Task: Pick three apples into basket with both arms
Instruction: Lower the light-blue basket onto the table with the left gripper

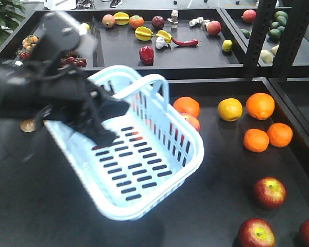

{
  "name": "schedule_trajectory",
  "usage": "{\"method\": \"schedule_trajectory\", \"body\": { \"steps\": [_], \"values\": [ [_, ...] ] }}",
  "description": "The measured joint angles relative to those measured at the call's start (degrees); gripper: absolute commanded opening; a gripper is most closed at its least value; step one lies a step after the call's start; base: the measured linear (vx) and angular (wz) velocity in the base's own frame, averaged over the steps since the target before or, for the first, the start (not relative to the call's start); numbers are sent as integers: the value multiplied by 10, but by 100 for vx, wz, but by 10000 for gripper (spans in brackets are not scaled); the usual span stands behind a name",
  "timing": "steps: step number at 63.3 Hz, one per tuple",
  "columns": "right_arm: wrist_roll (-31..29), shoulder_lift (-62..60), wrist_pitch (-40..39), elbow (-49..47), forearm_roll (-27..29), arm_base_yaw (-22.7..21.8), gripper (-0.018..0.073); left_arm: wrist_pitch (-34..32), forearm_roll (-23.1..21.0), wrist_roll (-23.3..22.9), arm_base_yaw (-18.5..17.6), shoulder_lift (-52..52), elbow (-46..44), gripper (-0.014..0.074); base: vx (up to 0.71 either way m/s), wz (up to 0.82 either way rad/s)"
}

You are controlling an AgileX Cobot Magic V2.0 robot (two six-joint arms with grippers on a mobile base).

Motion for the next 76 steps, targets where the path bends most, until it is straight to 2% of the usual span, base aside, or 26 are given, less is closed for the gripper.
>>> {"method": "schedule_trajectory", "body": {
  "steps": [16,25,39,56,65,76],
  "values": [
    [0,0,0,0,0,0,-5,84,-4,48,0,162,-106,-6,0,0],
    [0,0,0,0,0,0,-5,95,-44,87,0,224,-138,-6,0,0],
    [0,0,0,0,0,0,-5,95,-105,154,0,264,-146,-2,0,0],
    [0,0,0,0,0,0,-5,90,-106,162,0,288,-146,18,0,0],
    [0,0,0,0,0,0,-5,83,-107,164,0,288,-150,71,0,0],
    [0,0,0,0,0,0,-5,74,-108,164,0,288,-150,218,0,0]
  ]
}}
